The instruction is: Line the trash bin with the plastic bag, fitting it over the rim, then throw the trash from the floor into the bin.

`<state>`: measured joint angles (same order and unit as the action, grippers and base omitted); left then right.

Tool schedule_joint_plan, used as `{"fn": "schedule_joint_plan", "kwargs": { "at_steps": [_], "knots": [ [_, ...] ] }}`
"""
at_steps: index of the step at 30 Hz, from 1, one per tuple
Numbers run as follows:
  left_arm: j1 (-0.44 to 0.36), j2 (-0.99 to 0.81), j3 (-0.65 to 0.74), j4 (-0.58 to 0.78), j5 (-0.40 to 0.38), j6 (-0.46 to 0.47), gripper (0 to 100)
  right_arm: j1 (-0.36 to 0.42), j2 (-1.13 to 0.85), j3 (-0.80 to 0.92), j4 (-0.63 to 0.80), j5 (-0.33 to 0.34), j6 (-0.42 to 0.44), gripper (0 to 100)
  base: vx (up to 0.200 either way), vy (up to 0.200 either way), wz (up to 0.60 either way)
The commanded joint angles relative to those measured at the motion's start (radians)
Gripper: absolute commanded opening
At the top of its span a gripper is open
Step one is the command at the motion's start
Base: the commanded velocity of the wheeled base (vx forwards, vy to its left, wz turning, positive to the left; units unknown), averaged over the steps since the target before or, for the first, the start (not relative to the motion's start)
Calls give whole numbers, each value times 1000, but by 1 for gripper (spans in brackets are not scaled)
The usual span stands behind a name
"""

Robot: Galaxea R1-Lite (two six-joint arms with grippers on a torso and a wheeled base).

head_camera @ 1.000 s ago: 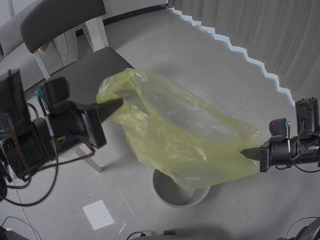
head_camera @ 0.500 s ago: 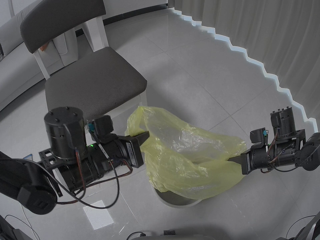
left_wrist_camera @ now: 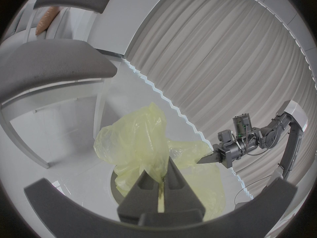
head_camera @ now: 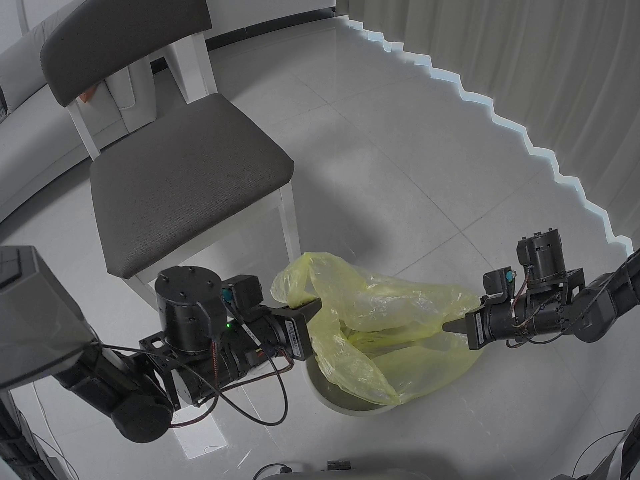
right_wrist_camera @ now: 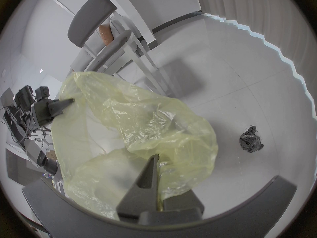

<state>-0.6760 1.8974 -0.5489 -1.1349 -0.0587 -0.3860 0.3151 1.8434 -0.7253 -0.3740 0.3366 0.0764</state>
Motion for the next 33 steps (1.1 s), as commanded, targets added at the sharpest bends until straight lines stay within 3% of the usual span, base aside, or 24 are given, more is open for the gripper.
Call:
{"fn": "schedule_joint_plan", "kwargs": {
  "at_steps": [1,3,15,23,33],
  "knots": [
    [21,118,9,-37,-16,-1,0,-21,89,-26,-32,12,-1,0,0,0,0],
    [26,163,-3,-51,-20,-1,0,-31,132,-55,-34,42,-1,0,0,0,0],
    [56,348,-13,-180,-50,7,0,-48,277,-98,-92,64,-7,0,0,0,0],
    [62,351,38,-198,-56,9,0,-50,286,-62,-106,64,-26,0,0,0,0],
    [76,425,57,-327,-61,7,0,-59,307,-40,-138,70,-79,0,0,0,0]
  ]
}}
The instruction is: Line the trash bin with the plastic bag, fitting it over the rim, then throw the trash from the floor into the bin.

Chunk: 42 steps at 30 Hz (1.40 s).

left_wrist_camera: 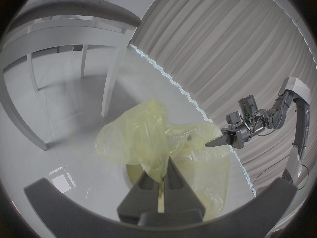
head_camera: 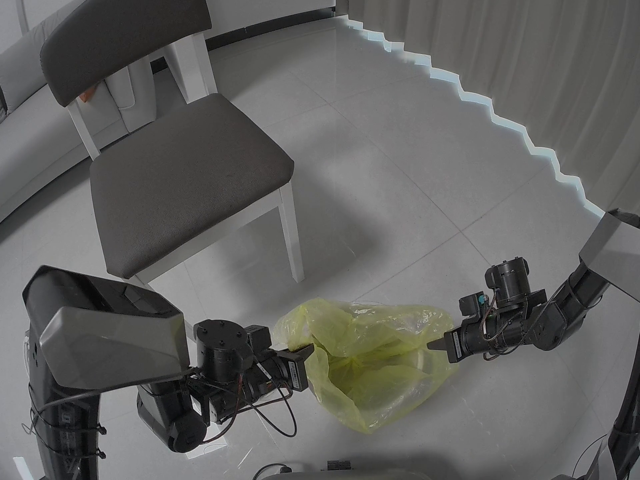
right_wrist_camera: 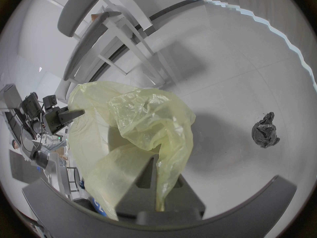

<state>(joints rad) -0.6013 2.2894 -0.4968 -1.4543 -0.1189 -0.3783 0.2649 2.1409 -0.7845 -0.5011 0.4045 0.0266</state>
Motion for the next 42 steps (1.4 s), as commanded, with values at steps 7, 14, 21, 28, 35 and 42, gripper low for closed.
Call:
{"fn": "schedule_joint_plan", "kwargs": {
  "at_steps": [7,14,21,28,35,42],
  "knots": [
    [-9,5,29,-11,-1,-2,0,-61,-82,71,-5,2,-74,100,0,0,0],
    [-8,5,41,-21,5,-4,0,-12,-150,54,-16,5,-99,100,0,0,0],
    [-6,9,61,-29,12,1,0,96,-84,-25,-54,5,-123,100,0,0,0],
    [-11,-2,84,-55,18,1,100,135,-10,-82,-90,33,-243,100,0,0,0],
    [11,-16,158,-117,28,2,100,116,-25,-19,-91,33,-312,100,0,0,0],
    [66,-137,224,-117,35,79,100,36,-68,44,-90,36,-336,100,0,0,0]
  ]
}}
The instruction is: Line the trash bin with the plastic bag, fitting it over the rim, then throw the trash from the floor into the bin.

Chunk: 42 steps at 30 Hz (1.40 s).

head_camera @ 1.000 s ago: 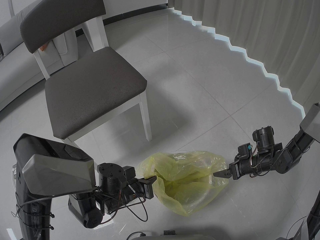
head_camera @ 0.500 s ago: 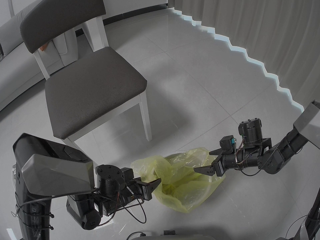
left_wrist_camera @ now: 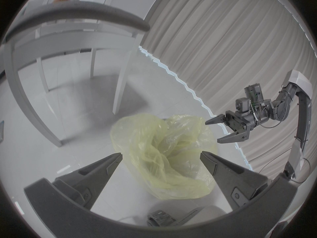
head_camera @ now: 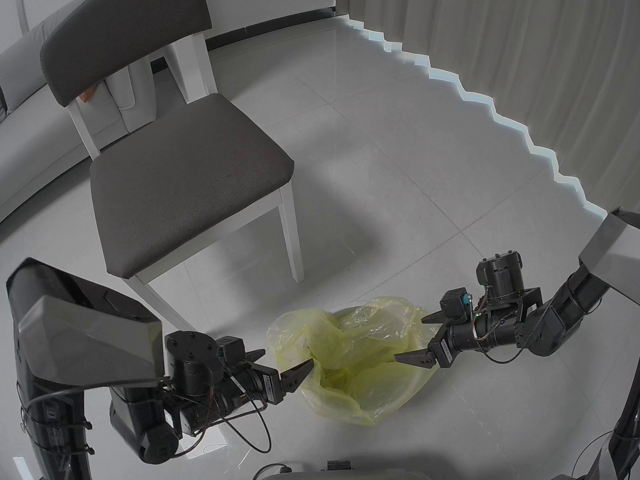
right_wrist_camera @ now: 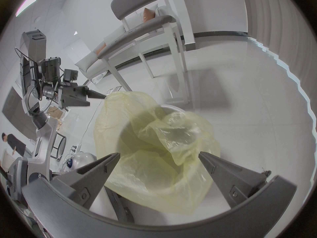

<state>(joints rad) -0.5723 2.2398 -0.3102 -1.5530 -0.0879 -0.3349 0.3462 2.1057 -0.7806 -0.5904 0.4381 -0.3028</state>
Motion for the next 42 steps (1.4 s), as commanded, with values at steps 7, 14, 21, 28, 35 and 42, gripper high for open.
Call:
{"fn": "schedule_joint_plan", "kwargs": {
  "at_steps": [7,14,21,28,35,42],
  "knots": [
    [83,-178,-136,116,-12,197,100,-96,-153,127,-2,50,-7,100,0,0,0],
    [-54,-192,-469,536,-13,286,100,-133,-308,236,0,62,16,100,0,0,0],
    [-107,-104,-676,769,-21,442,100,-185,-458,328,-2,65,116,100,0,0,0],
    [-144,-22,-730,806,-18,455,100,-217,-524,370,-2,65,163,100,0,0,0],
    [-158,66,-761,806,-12,458,100,-234,-540,399,-5,73,188,100,0,0,0],
    [-178,121,-811,811,-12,459,100,-265,-535,414,-55,113,191,100,0,0,0]
  ]
}}
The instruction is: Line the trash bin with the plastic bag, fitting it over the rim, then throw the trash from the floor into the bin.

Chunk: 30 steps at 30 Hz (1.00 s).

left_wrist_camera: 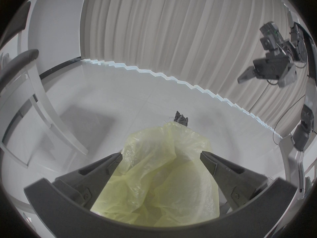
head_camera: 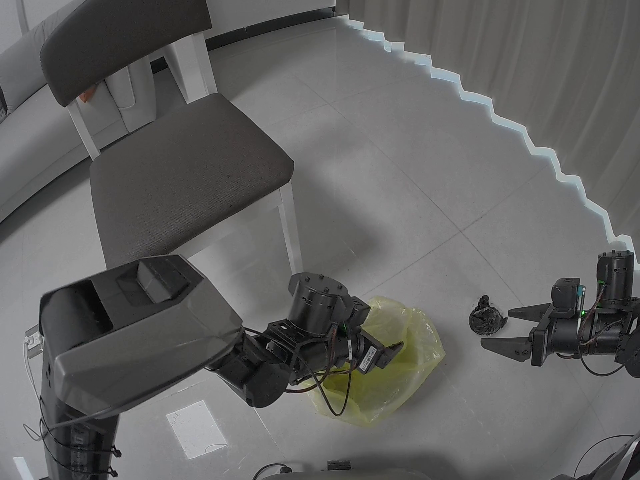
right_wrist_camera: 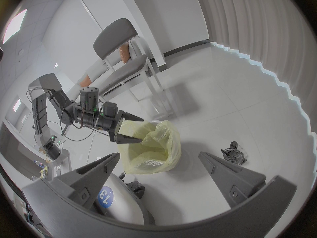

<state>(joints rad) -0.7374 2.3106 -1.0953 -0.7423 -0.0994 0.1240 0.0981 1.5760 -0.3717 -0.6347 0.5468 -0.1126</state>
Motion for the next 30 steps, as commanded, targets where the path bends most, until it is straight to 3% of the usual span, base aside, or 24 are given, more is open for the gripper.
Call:
{"fn": "schedule_joint_plan", "kwargs": {
  "at_steps": [1,18,19,30],
  "knots": [
    [-14,59,-34,1,0,0,100,-18,-5,5,-11,7,1,100,0,0,0],
    [-37,205,-184,60,6,2,100,-60,-13,7,-13,73,-1,100,0,0,0],
    [-37,205,-184,60,6,2,0,-60,-13,7,-13,73,-1,100,0,0,0],
    [-13,191,-186,60,30,2,0,-63,-13,7,-13,76,-2,100,0,0,0]
  ]
}}
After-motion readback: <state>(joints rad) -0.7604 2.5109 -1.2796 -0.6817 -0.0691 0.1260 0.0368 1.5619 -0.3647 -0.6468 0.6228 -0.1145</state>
